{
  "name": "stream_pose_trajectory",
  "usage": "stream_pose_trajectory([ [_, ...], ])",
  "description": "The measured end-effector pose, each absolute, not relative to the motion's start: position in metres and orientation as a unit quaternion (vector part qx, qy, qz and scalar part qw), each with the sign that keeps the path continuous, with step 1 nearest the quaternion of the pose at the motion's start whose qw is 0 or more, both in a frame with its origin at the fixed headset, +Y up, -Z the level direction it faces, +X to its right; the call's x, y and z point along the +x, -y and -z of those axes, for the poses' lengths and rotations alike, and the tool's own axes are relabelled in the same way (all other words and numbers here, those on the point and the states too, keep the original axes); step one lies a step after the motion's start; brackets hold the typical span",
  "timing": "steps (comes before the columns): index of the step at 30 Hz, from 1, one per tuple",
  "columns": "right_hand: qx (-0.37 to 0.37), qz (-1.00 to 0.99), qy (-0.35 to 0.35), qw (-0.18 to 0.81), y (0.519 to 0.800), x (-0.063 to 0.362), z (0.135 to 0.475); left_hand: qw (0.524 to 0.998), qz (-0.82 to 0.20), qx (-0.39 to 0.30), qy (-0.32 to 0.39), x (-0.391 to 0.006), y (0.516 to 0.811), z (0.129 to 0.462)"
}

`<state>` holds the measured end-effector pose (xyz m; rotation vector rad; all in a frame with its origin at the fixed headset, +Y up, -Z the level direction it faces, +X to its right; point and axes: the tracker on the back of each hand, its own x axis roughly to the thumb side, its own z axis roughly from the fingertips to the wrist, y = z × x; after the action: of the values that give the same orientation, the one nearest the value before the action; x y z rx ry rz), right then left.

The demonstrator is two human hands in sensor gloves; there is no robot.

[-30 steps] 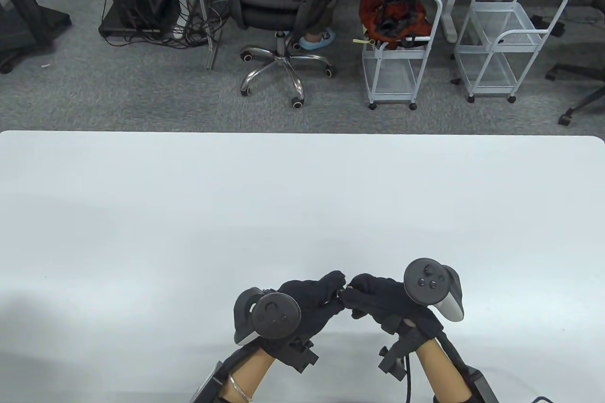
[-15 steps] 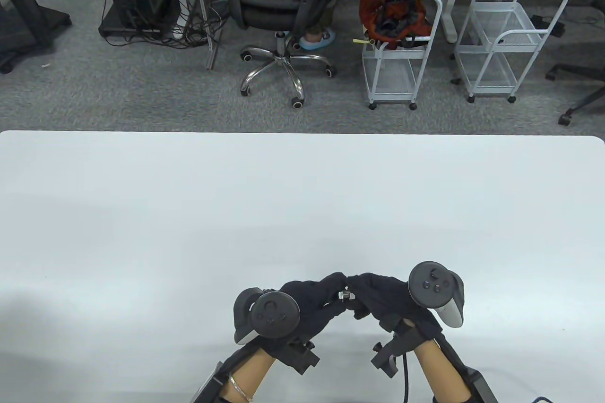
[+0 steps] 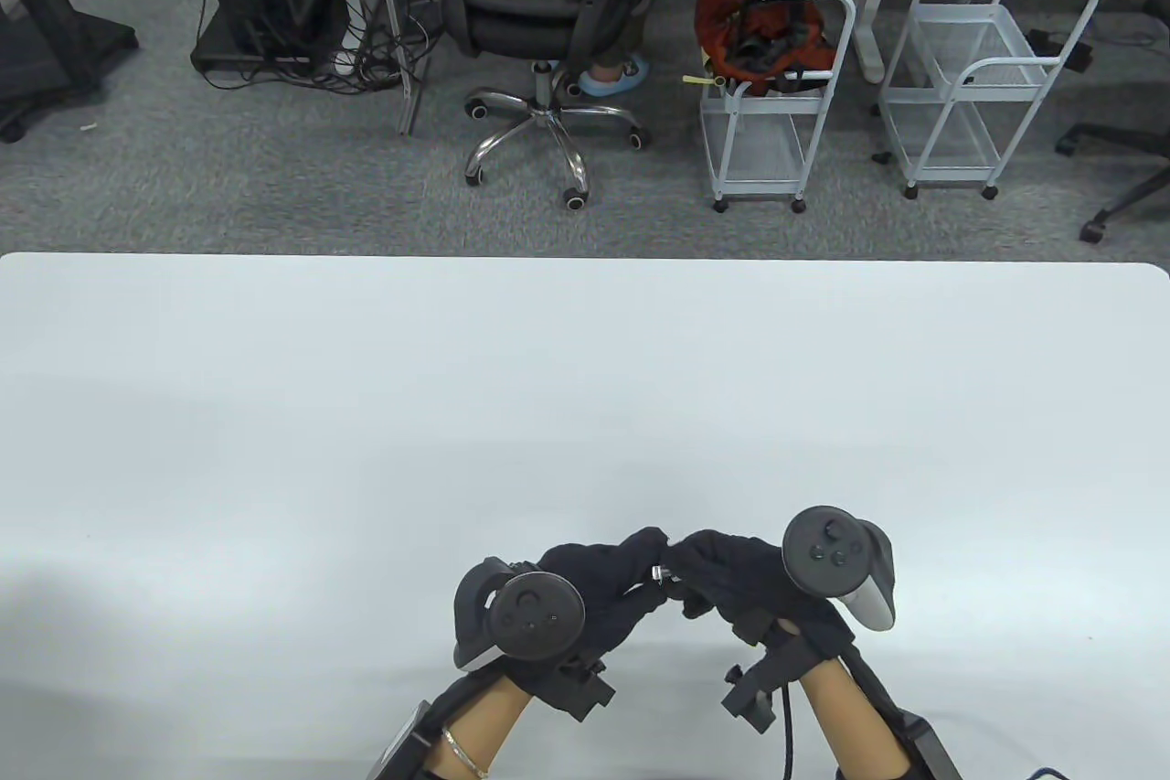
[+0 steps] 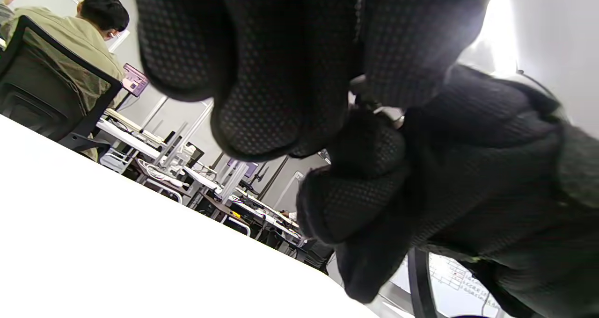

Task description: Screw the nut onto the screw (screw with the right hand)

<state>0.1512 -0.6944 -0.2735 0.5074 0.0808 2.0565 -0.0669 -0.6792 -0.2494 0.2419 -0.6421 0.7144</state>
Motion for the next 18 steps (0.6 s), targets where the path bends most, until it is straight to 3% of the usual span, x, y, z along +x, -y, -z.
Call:
stream_pose_trajectory([
  [5, 0.241, -0.835, -0.119, 0.48, 0.6943, 0.1507, 0.274, 0.889, -0.327, 0.13, 0.293, -0.0679, 0.6795, 0.2483],
  [10, 0.209, -0.844, -0.026, 0.494, 0.6941, 0.1508, 0.2724, 0.88, -0.347, 0.122, 0.299, -0.067, 0.679, 0.2478],
  [15, 0.245, -0.837, -0.111, 0.476, 0.6937, 0.1487, 0.2732, 0.888, -0.332, 0.135, 0.288, -0.0689, 0.678, 0.2472],
  [18, 0.216, -0.848, -0.022, 0.484, 0.6943, 0.1504, 0.2735, 0.885, -0.332, 0.137, 0.297, -0.0668, 0.6769, 0.2456],
])
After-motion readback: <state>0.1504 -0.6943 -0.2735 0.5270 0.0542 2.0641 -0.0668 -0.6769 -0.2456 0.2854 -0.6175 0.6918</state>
